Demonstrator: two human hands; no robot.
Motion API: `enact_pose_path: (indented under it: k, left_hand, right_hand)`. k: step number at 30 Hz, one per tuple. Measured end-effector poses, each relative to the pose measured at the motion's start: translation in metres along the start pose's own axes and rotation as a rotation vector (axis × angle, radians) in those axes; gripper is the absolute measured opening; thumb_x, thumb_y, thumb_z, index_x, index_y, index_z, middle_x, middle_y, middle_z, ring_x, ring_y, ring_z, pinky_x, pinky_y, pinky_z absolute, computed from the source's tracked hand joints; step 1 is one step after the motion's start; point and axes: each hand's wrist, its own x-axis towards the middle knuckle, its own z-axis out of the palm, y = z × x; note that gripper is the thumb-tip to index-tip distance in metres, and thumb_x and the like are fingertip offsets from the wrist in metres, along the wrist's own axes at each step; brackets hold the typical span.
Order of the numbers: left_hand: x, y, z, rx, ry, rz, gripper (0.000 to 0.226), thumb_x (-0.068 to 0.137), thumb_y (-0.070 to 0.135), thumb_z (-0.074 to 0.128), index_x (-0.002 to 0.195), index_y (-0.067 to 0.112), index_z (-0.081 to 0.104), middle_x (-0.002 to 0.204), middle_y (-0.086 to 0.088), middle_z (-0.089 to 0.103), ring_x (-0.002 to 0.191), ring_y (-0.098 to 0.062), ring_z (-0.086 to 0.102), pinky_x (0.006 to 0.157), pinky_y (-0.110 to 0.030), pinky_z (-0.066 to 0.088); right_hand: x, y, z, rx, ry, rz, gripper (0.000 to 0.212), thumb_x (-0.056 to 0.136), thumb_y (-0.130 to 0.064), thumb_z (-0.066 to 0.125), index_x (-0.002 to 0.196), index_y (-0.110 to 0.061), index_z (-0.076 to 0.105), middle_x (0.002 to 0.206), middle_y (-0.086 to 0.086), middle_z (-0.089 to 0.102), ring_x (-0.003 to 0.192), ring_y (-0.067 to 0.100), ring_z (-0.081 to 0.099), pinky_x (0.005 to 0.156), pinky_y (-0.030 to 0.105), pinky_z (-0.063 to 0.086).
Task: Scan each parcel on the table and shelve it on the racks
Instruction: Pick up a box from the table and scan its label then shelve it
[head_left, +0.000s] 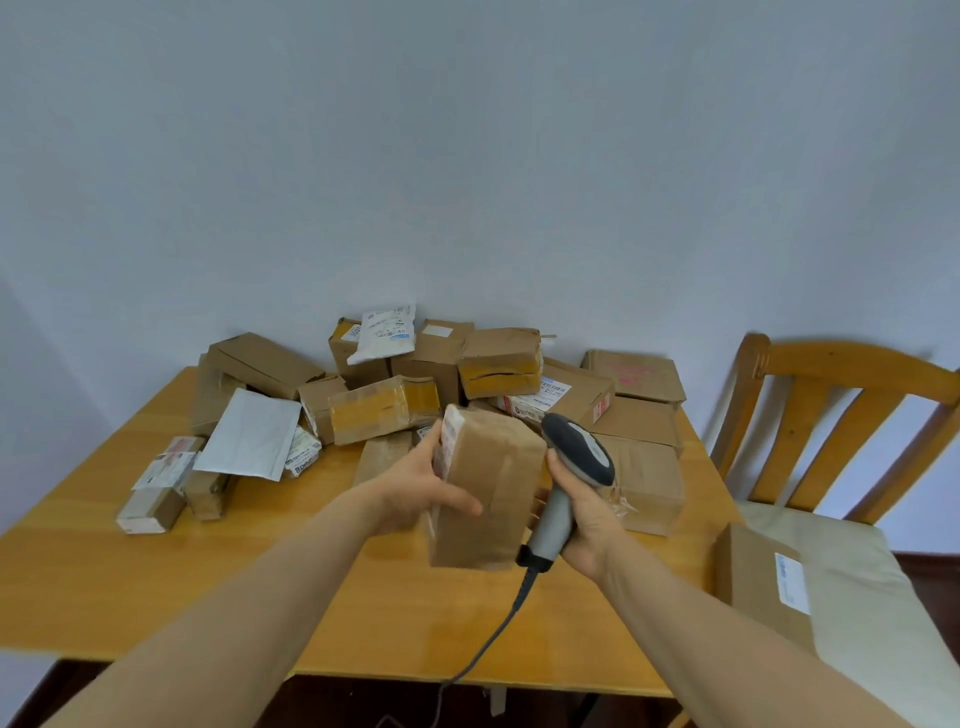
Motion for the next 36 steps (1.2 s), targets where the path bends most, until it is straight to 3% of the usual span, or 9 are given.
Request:
enact_pose_path:
  k: [4,8,14,17,20,25,31,34,36]
  left_hand:
    - [0.004,-0.009,0.002,0.625,0.202,0.294,0.125,0.055,0.022,0.091,0.149,0.022,0.009,0.137,0.002,0.027,0.127,-0.015,0.031,0.11,-0.031,0.029]
    - [0.002,-0.023,0.009,0.74,0.317,0.497,0.112,0.057,0.011,0.087,0.145,0.01,0.018,0.132,0.003,0.027,0.126,-0.013,0.029,0.107,-0.028,0.033]
    - [0.004,-0.014,0.003,0.985,0.309,0.515,0.11,0.06,0.036,0.073,0.149,0.035,0.009,0.143,-0.003,0.024,0.134,-0.023,0.024,0.112,-0.045,0.03]
    - [0.004,-0.008,0.0,1.338,0.229,0.572,0.11,0.068,0.02,0.076,0.143,0.044,-0.001,0.145,-0.002,0.017,0.14,-0.024,0.015,0.117,-0.052,0.016]
    - [0.003,-0.005,0.003,1.508,0.171,0.608,0.117,0.076,0.013,0.072,0.138,0.054,-0.019,0.151,0.001,-0.003,0.147,-0.023,-0.012,0.118,-0.058,0.001]
    - [0.002,-0.001,0.014,1.38,0.299,0.582,0.122,0.079,0.014,0.071,0.132,0.061,-0.029,0.152,0.003,-0.027,0.14,-0.026,-0.032,0.115,-0.061,-0.002]
    - [0.001,0.007,0.04,0.865,0.547,0.363,0.129,0.077,0.016,0.076,0.135,0.025,-0.039,0.15,-0.008,-0.039,0.141,-0.024,-0.033,0.117,-0.037,-0.009]
    - [0.004,0.007,0.044,0.665,0.575,0.313,0.123,0.079,0.006,0.073,0.143,0.017,-0.031,0.151,-0.005,-0.039,0.141,-0.019,-0.032,0.112,-0.027,-0.014]
    - [0.005,0.008,0.044,0.573,0.472,0.312,0.106,0.082,-0.002,0.065,0.151,0.014,-0.015,0.156,-0.003,-0.029,0.143,-0.019,-0.027,0.118,-0.033,-0.009]
  right_hand:
    - [0.0,0.002,-0.001,-0.037,-0.035,0.062,0.067,0.06,-0.04,0.081,0.12,-0.014,0.063,0.104,0.013,0.07,0.101,0.033,0.064,0.086,0.052,0.052]
    - [-0.003,0.0,0.003,-0.048,-0.07,0.079,0.063,0.061,-0.038,0.081,0.117,-0.014,0.063,0.108,0.012,0.069,0.106,0.034,0.061,0.094,0.059,0.046]
    - [0.002,-0.002,-0.002,-0.025,0.001,0.075,0.065,0.059,-0.038,0.082,0.115,-0.013,0.061,0.098,0.014,0.07,0.094,0.032,0.065,0.076,0.046,0.054]
    - [0.004,-0.004,-0.008,0.015,-0.021,0.109,0.055,0.064,-0.039,0.08,0.109,-0.014,0.062,0.094,0.014,0.072,0.092,0.032,0.066,0.074,0.045,0.054]
    - [0.003,-0.004,-0.009,0.021,-0.058,0.149,0.04,0.069,-0.036,0.08,0.098,-0.013,0.064,0.09,0.014,0.073,0.091,0.032,0.067,0.077,0.048,0.054]
    - [0.002,-0.001,-0.007,0.076,-0.005,0.116,0.039,0.063,-0.021,0.081,0.098,-0.014,0.065,0.091,0.011,0.071,0.085,0.027,0.066,0.071,0.041,0.054]
    - [0.002,-0.009,-0.013,0.177,-0.012,0.044,0.018,0.068,-0.017,0.076,0.083,-0.017,0.067,0.08,0.007,0.07,0.078,0.023,0.063,0.072,0.039,0.051]
    - [0.001,-0.011,-0.014,0.219,-0.032,0.034,0.017,0.073,-0.014,0.071,0.089,-0.016,0.066,0.075,0.005,0.071,0.076,0.021,0.063,0.066,0.033,0.051]
    - [0.0,-0.011,-0.014,0.255,-0.044,0.032,0.014,0.079,-0.011,0.067,0.091,-0.016,0.064,0.072,0.004,0.072,0.074,0.02,0.064,0.061,0.03,0.054]
